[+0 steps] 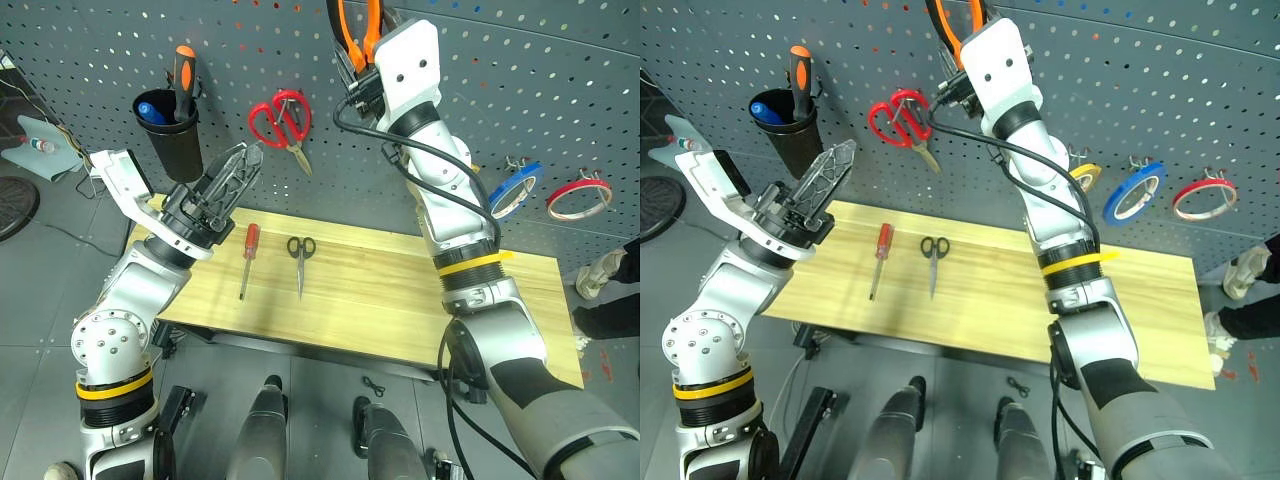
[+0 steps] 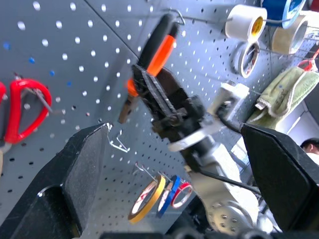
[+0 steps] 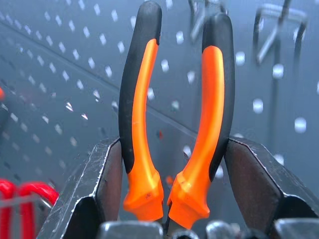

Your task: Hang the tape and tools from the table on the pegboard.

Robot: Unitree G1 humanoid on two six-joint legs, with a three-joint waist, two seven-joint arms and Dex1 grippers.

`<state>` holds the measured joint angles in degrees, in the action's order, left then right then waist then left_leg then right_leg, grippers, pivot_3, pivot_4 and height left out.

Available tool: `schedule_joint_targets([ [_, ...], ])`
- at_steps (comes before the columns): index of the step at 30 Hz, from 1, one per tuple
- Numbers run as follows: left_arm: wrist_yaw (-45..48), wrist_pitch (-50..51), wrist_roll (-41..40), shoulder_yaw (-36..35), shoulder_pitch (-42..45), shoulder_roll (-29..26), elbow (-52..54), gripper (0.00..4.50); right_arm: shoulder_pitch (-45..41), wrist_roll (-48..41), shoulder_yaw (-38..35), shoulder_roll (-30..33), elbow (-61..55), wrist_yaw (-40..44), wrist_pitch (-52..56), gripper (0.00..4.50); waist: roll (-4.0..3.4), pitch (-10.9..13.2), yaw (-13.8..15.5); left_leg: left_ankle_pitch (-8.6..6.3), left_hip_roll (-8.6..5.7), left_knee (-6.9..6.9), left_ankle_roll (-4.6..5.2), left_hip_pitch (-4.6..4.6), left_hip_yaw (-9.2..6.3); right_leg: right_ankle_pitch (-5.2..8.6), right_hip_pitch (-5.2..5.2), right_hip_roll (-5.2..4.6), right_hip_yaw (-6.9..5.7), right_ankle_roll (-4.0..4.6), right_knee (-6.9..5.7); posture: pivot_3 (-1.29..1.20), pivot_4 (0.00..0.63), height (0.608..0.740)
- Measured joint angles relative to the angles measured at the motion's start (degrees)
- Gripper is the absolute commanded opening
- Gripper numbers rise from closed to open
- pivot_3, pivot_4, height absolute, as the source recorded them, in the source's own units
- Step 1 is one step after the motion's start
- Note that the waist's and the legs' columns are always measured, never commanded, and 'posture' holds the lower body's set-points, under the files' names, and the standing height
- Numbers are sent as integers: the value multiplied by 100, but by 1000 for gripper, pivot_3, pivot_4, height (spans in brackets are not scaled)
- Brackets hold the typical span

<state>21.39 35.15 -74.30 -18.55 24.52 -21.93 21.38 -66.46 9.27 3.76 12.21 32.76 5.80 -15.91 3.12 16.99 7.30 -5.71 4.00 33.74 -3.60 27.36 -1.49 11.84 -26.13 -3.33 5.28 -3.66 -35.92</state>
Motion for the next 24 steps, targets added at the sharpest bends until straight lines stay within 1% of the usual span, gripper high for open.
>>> schedule_joint_targets([
  [1,3,0,1,2,-15,-2,1,4500,-25,94,17,44,205,-90,-164,2761,0,0,2,1,0,0,-1,0,-1,0,0,0,-2,0,-1,329,237,740],
  [5,-9,7,-2,-2,-122,-22,4,4500,-58,278,14,152,841,-353,-503,2761,0,0,1,3,0,2,0,-1,-5,-1,1,0,-5,3,-5,337,245,740],
  [8,-71,12,-29,-16,-183,-39,17,4500,-58,220,-33,107,1168,-364,-523,2761,-1,1,-18,3,1,2,2,-2,-6,-2,0,1,-4,4,-9,338,252,740],
  [11,-113,22,-97,-20,-195,-50,17,4500,-78,51,-172,-37,1272,-514,-474,2761,-1,1,-8,8,0,7,6,-4,-10,-2,3,1,-8,5,-18,334,257,740],
  [17,-138,47,-193,-23,-195,-112,17,4500,-87,-177,-381,-72,1279,-705,-109,2761,-1,0,101,43,2,12,38,-8,-13,-9,41,-3,-31,15,-5,320,254,740],
  [19,-139,53,-212,-21,-196,-120,17,4500,-35,-238,-459,-71,1191,-722,8,3791,-2,0,134,47,5,12,37,-8,-12,-5,58,-5,-40,40,7,309,254,740],
  [21,-138,71,-221,-9,-194,-124,17,4500,117,-337,-495,-72,1036,-749,164,4385,-4,-1,144,42,7,11,25,-8,-10,1,85,-8,-51,49,18,298,252,740],
  [24,-117,109,-222,7,-190,-131,10,4500,499,-383,-498,-81,804,-765,440,4448,-4,-1,142,52,7,12,14,-5,-5,0,93,-12,-54,50,22,288,251,740],
])
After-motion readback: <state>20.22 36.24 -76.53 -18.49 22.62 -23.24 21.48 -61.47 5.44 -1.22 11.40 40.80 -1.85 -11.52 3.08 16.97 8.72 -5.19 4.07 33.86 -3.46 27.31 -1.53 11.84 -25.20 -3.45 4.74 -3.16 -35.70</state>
